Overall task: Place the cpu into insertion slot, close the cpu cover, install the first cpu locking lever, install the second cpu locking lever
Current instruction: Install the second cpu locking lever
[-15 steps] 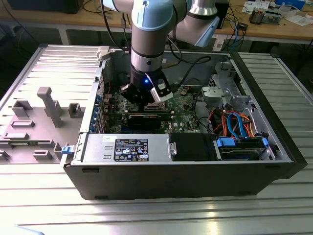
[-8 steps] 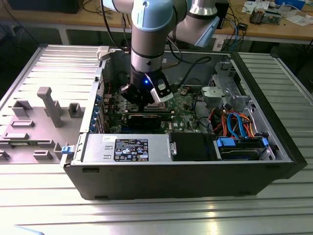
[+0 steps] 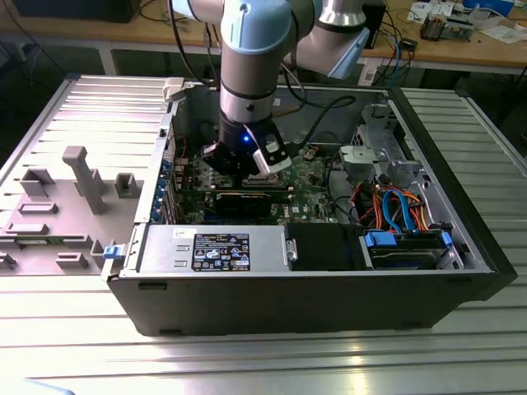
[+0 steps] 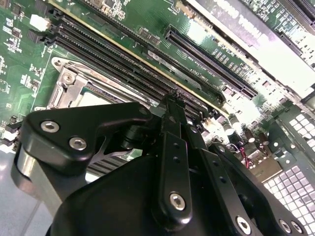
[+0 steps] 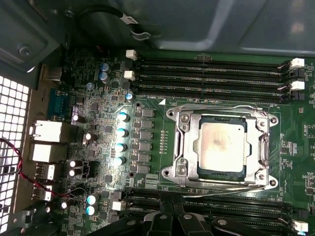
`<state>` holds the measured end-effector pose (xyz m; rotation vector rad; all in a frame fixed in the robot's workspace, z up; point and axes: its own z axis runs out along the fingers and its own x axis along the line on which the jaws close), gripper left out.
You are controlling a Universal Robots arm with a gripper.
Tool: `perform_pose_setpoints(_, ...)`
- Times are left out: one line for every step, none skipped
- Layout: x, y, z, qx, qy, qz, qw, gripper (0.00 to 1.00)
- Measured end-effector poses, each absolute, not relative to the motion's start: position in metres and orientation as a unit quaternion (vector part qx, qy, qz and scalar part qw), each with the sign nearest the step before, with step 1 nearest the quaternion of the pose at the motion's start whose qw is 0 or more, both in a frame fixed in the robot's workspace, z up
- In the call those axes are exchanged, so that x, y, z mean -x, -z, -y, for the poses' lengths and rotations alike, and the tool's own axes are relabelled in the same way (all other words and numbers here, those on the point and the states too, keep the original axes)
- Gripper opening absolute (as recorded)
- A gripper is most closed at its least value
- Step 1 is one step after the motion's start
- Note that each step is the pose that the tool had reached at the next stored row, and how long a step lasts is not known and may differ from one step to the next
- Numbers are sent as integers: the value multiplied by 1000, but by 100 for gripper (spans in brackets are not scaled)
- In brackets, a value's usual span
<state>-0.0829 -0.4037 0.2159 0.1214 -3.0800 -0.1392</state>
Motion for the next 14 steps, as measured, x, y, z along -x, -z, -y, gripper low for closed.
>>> perform_pose_setpoints(83, -216, 404, -39, 46, 998, 28, 11)
perform_pose_setpoints(84, -215, 404, -39, 46, 998, 28, 11)
perform_pose_setpoints(84, -214, 404, -39, 46, 998, 28, 11)
perform_pose_setpoints(84, -214, 404, -39, 47, 998, 28, 11)
perform_pose_setpoints(84, -213, 404, -39, 47, 998, 28, 11)
perform_pose_setpoints(84, -212, 404, -39, 48, 998, 28, 11)
perform_pose_setpoints(85, -211, 404, -39, 49, 998, 28, 11)
perform_pose_setpoints(85, -210, 404, -39, 52, 997, 28, 11)
perform_pose_setpoints(85, -209, 404, -40, 54, 997, 28, 11)
perform_pose_setpoints(86, -209, 404, -40, 56, 997, 28, 11)
perform_pose_setpoints(86, -208, 404, -40, 59, 997, 28, 11)
perform_pose_setpoints(86, -208, 404, -40, 61, 997, 27, 11)
perform_pose_setpoints(87, -207, 404, -40, 63, 997, 27, 11)
perform_pose_setpoints(87, -207, 404, -40, 65, 997, 27, 11)
